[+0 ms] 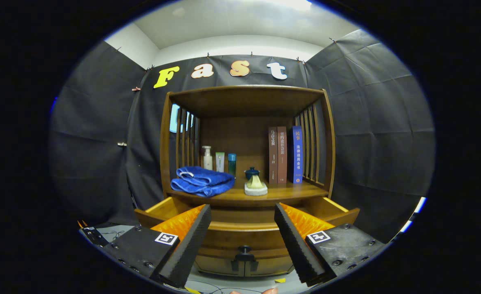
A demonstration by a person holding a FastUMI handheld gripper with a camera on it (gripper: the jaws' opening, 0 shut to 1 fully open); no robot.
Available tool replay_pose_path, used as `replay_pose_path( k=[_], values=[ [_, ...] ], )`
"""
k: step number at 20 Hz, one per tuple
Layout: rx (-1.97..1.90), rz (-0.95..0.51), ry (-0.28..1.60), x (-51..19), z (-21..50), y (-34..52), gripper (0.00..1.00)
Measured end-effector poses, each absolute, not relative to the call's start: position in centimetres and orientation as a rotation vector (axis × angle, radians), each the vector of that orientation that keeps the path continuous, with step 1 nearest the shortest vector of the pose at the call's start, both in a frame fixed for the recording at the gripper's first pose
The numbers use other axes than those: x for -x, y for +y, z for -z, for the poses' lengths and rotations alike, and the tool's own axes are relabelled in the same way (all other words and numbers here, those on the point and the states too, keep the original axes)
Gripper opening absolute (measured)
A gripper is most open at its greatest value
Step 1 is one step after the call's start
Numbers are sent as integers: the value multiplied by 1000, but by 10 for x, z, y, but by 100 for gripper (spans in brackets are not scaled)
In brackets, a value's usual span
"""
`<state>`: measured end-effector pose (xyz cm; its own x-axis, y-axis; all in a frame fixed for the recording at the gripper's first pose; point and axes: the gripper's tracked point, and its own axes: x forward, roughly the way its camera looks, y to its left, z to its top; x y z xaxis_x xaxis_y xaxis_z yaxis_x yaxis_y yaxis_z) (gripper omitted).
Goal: Pull open the drawer, take out the items inside it, and place them on the countertop above the cabinet.
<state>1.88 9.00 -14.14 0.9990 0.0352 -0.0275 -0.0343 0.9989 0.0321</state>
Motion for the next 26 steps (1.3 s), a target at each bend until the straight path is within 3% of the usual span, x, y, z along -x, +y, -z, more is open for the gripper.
replay_pose_path(
  k=[8,26],
  values=[
    [-4,-64,178,-26,244,107,99],
    [52,3,99,-80,249,98,100]
  ],
)
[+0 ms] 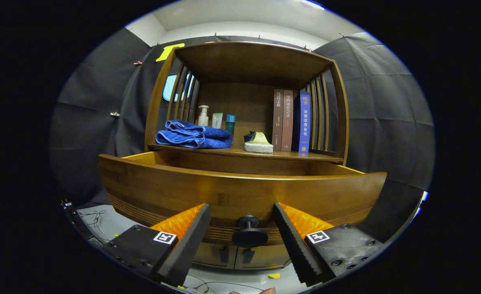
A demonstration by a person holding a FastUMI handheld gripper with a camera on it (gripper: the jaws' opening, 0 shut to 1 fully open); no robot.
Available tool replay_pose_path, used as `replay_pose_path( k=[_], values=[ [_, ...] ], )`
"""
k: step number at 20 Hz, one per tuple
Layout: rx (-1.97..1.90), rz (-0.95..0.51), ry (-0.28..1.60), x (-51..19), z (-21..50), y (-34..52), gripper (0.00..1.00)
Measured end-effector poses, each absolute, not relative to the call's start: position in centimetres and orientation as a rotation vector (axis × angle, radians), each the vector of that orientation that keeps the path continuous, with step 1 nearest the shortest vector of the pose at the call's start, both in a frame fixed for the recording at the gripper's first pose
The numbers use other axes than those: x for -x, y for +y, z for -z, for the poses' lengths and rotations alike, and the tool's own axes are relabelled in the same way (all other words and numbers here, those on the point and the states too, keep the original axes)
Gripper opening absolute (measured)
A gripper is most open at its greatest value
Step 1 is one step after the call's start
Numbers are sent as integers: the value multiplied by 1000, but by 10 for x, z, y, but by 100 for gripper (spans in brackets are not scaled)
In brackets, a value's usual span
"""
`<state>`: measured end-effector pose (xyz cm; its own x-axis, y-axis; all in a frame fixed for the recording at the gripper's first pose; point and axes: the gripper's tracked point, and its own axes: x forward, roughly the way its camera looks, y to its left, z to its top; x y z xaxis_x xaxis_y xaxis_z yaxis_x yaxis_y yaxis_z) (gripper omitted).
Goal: Pull open the drawer, take out the items inside it, and place them on the countertop above the cabinet.
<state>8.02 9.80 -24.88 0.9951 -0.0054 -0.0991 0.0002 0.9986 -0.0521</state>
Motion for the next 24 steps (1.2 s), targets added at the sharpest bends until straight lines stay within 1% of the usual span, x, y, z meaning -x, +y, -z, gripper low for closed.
replay_pose_path(
  k=[11,24],
  values=[
    [89,8,131,-150,257,99,100],
    [50,22,226,-196,276,98,99]
  ],
)
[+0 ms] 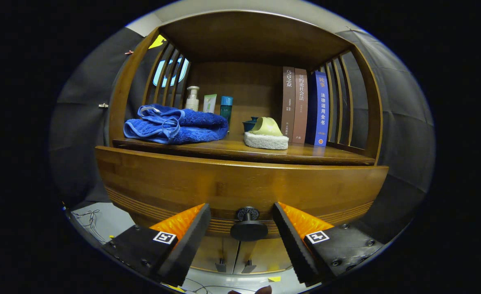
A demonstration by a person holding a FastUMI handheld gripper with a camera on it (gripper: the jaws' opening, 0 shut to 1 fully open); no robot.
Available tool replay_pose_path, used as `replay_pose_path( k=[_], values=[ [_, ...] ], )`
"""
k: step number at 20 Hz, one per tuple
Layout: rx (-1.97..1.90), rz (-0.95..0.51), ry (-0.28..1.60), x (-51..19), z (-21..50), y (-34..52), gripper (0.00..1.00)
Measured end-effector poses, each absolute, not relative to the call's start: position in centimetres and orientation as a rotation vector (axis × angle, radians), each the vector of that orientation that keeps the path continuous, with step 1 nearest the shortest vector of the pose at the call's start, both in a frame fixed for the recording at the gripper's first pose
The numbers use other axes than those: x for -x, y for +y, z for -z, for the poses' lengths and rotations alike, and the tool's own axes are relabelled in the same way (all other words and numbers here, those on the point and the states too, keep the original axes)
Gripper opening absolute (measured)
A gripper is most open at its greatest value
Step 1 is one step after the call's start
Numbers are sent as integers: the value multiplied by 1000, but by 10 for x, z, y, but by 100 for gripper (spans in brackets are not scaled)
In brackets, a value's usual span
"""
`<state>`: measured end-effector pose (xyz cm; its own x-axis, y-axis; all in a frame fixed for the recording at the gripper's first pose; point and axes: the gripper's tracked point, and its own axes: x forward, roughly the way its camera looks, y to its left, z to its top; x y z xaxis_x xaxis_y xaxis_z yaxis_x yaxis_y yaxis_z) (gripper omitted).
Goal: Pull open the drawer, take out the items inside it, and place them on the countertop above the cabinet.
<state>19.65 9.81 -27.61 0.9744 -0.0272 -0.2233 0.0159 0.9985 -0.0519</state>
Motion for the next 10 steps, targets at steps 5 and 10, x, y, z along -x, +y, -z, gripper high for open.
replay_pose_path(
  k=[5,10],
  values=[
    [52,21,245,-214,277,98,99],
    [76,29,242,-221,278,98,99]
  ],
)
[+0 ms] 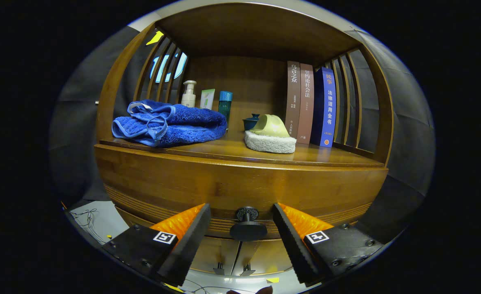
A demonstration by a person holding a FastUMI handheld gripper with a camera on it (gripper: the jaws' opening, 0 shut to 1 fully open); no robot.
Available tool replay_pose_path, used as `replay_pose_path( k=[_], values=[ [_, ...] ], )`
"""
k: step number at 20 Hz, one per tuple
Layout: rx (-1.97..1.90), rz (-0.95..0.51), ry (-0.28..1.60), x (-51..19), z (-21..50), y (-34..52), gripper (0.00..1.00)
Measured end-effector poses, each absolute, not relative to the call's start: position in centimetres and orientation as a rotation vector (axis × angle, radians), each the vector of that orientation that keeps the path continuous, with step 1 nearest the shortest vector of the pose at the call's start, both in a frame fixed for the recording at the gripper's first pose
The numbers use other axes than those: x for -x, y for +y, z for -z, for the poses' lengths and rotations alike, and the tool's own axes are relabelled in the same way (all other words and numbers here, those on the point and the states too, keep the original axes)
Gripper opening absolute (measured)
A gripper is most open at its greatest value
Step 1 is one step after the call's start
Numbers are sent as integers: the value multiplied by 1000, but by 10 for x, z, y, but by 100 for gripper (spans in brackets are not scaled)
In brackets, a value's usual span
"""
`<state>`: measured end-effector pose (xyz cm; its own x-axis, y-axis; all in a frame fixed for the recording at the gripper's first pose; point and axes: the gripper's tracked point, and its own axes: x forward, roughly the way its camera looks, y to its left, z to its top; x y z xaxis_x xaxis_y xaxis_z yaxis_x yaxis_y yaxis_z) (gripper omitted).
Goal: Pull open the drawer, take out the items inside it, and place them on the countertop above the cabinet.
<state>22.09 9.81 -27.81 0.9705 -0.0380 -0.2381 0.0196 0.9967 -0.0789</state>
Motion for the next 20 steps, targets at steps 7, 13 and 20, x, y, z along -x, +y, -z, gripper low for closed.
replay_pose_path(
  k=[7,13,20],
  values=[
    [106,-12,219,-200,265,102,99],
    [72,-43,124,-154,195,107,99],
    [46,-88,56,-102,98,107,99]
  ],
)
